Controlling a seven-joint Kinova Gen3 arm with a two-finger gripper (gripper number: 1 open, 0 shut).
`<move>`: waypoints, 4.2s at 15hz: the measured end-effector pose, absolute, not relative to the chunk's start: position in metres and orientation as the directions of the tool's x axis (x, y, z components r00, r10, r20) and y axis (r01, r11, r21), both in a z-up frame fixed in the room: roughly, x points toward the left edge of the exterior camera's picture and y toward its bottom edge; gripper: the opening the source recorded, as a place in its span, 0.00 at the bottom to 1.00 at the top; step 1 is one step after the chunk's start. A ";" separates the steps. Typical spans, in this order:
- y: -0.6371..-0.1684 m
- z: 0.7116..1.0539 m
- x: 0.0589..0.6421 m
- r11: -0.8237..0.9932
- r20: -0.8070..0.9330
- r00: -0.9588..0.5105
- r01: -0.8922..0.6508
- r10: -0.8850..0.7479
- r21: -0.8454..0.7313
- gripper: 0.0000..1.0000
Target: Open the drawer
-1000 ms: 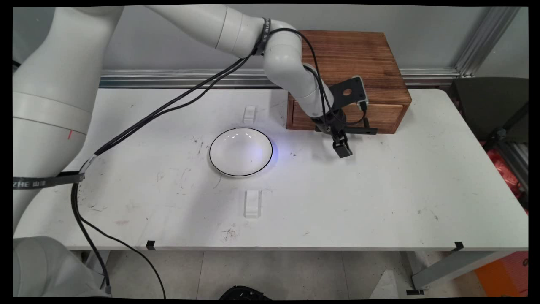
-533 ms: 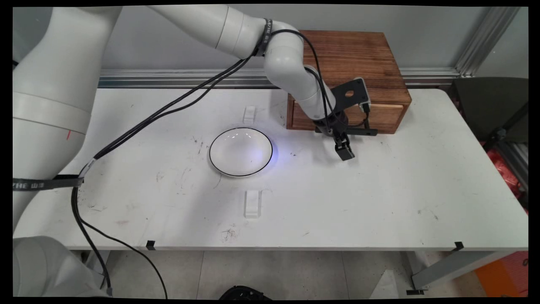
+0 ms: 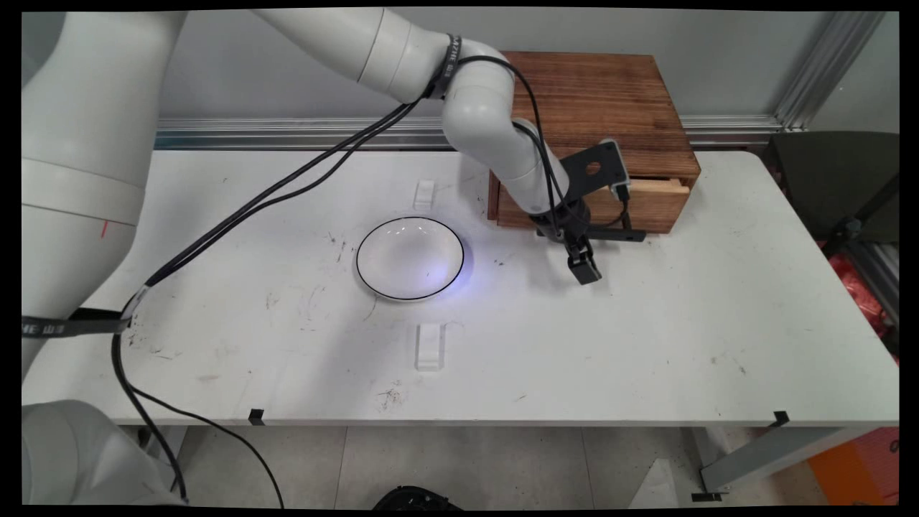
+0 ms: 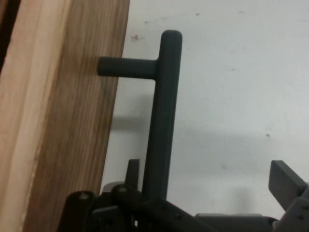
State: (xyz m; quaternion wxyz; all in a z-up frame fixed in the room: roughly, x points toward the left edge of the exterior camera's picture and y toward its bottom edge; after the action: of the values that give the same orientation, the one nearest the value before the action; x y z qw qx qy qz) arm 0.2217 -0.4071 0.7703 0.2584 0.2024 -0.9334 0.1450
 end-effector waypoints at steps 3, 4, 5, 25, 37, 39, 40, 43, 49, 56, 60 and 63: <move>-0.393 0.770 0.219 0.877 0.536 -0.783 -0.457 -0.316 -0.151 1.00; -0.389 0.770 0.218 0.876 0.536 -0.781 -0.460 -0.322 -0.144 1.00; -0.384 0.770 0.216 0.876 0.536 -0.778 -0.463 -0.328 -0.136 1.00; -0.329 0.781 0.193 0.870 0.551 -0.742 -0.489 -0.382 -0.055 1.00; -0.297 0.786 0.187 0.877 0.548 -0.737 -0.481 -0.395 -0.014 1.00; -0.291 0.787 0.186 0.879 0.547 -0.737 -0.478 -0.397 -0.006 1.00; -0.288 0.788 0.186 0.879 0.546 -0.737 -0.476 -0.398 -0.002 1.00; -0.280 0.790 0.184 0.882 0.545 -0.736 -0.472 -0.402 0.012 1.00; -0.265 0.793 0.180 0.886 0.542 -0.736 -0.463 -0.406 0.034 1.00; -0.249 0.795 0.177 0.890 0.539 -0.738 -0.452 -0.407 0.053 1.00; -0.240 0.795 0.174 0.893 0.537 -0.739 -0.445 -0.406 0.063 1.00; -0.231 0.795 0.171 0.896 0.536 -0.741 -0.437 -0.405 0.073 1.00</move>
State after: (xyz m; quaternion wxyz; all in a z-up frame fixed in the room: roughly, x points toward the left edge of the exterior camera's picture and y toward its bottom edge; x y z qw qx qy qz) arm 0.1708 -0.2314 0.7949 0.2802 0.2257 -0.9326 0.0289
